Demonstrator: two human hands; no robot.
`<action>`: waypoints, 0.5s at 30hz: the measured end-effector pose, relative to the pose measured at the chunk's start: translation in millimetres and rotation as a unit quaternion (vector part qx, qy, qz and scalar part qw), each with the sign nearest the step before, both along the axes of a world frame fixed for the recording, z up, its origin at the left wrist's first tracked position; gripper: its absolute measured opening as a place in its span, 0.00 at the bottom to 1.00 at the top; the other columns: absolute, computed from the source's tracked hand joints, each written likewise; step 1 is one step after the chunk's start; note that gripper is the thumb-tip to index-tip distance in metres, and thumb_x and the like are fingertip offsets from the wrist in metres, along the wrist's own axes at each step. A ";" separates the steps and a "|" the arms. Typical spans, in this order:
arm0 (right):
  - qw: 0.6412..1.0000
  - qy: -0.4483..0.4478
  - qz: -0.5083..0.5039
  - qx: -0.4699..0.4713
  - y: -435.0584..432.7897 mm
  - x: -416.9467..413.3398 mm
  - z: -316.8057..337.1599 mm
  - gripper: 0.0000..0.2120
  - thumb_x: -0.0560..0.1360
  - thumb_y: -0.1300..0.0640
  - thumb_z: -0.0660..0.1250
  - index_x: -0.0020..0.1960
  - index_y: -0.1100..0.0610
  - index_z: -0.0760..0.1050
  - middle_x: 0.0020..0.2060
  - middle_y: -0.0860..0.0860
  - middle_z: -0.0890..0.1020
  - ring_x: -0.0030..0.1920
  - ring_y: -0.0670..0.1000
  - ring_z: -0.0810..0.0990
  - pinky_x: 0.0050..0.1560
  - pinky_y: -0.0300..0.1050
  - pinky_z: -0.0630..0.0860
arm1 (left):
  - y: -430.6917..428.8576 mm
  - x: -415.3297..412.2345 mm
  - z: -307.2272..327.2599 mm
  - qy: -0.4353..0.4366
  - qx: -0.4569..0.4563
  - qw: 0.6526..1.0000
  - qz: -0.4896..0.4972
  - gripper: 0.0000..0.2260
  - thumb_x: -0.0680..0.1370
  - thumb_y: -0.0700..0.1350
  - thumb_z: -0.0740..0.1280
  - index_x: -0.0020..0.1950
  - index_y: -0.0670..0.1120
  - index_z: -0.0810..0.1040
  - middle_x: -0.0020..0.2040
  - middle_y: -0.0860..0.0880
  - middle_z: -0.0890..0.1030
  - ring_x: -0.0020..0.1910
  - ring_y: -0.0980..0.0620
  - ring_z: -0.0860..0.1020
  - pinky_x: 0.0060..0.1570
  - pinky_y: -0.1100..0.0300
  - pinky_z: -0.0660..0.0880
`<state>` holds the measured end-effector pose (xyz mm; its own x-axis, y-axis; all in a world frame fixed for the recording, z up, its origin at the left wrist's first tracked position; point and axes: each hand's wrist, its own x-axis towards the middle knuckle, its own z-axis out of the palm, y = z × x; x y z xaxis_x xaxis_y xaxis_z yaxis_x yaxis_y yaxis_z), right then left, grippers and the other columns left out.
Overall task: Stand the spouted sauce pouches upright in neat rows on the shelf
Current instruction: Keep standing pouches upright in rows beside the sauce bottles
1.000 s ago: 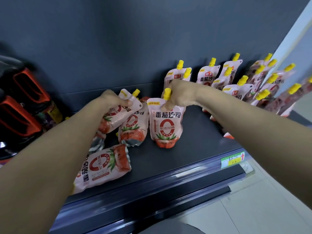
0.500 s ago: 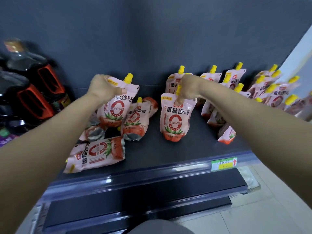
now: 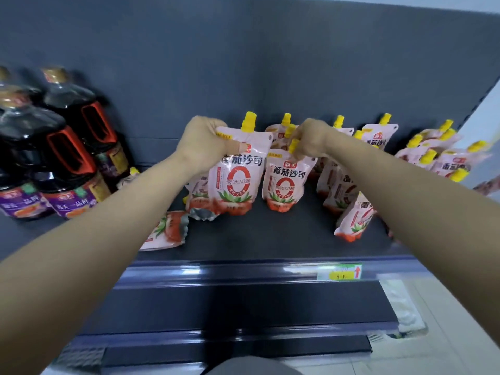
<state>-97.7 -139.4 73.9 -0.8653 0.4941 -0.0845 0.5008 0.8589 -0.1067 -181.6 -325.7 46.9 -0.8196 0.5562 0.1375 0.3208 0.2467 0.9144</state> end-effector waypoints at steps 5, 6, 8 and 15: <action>1.000 0.028 0.002 -0.012 11.5 12.5 8.3 0.17 0.74 0.54 0.69 0.59 0.62 0.80 0.57 0.58 0.82 0.59 0.57 0.79 0.61 0.47 0.76 | 34.1 29.2 -25.5 -0.028 -0.025 0.999 -0.017 0.15 0.67 0.39 0.77 0.25 0.45 0.74 0.27 0.49 0.78 0.27 0.54 0.74 0.33 0.60 0.72; 0.999 0.035 -0.005 -0.020 12.8 15.4 10.2 0.16 0.74 0.55 0.68 0.59 0.63 0.80 0.57 0.58 0.82 0.59 0.57 0.80 0.61 0.48 0.76 | 40.9 35.4 -30.5 -0.028 -0.030 0.999 -0.019 0.14 0.67 0.39 0.77 0.26 0.45 0.75 0.29 0.48 0.79 0.30 0.52 0.76 0.36 0.58 0.73; 0.998 0.047 -0.011 -0.043 17.4 21.6 13.9 0.15 0.75 0.59 0.66 0.59 0.63 0.79 0.57 0.59 0.82 0.59 0.59 0.80 0.60 0.48 0.77 | 53.0 47.4 -39.5 -0.029 -0.042 0.999 -0.017 0.12 0.68 0.40 0.76 0.27 0.48 0.77 0.33 0.47 0.82 0.33 0.51 0.80 0.38 0.56 0.76; 0.996 0.086 0.009 -0.009 28.4 35.0 15.1 0.15 0.76 0.64 0.60 0.57 0.68 0.79 0.56 0.63 0.82 0.59 0.62 0.79 0.60 0.53 0.76 | 73.9 62.9 -55.5 -0.052 -0.046 0.998 -0.010 0.07 0.69 0.43 0.75 0.44 0.42 0.84 0.45 0.45 0.85 0.46 0.47 0.83 0.51 0.45 0.79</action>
